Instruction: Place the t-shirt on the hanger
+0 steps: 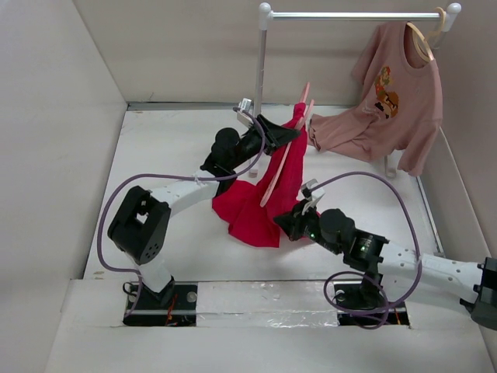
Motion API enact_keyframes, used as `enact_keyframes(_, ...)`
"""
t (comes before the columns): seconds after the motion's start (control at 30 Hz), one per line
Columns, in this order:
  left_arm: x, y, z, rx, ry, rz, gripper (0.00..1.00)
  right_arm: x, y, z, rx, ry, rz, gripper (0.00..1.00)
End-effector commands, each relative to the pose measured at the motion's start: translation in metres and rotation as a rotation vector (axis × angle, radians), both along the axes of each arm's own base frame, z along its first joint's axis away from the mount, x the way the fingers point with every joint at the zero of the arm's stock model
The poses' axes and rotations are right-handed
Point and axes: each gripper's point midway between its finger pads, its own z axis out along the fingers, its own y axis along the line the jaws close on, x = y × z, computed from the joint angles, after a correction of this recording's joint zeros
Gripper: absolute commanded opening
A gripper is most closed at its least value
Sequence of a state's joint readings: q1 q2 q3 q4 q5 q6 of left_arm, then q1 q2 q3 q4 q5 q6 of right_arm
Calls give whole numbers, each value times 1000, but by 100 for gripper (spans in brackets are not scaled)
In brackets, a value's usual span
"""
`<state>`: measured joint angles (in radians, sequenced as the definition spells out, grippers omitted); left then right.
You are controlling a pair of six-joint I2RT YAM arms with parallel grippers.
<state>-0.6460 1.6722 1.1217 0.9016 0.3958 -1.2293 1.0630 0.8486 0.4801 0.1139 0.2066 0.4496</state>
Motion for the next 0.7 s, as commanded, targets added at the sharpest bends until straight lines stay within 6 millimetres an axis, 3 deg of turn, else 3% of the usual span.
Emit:
enact_keyframes(0.0, 13, 64, 148, -396, -300, 247, 0, -62, 13, -53, -135, 184, 244, 0)
enact_keyframes(0.13, 27, 65, 135, -371, -295, 351, 0, -92, 35, -45, -67, 224, 354, 0)
enact_keyframes(0.27, 38, 66, 135, -381, -325, 398, 0, -129, 45, -38, -80, 253, 468, 0)
enact_keyframes(0.33, 44, 62, 135, -384, -330, 398, 0, -153, 50, -22, -56, 245, 554, 0)
enact_keyframes(0.5, 58, 54, 141, -394, -302, 423, 0, -186, 40, -25, -113, 285, 687, 0)
enact_keyframes(0.67, 70, 66, 153, -366, -333, 511, 0, -226, 32, -35, -219, 343, 786, 0)
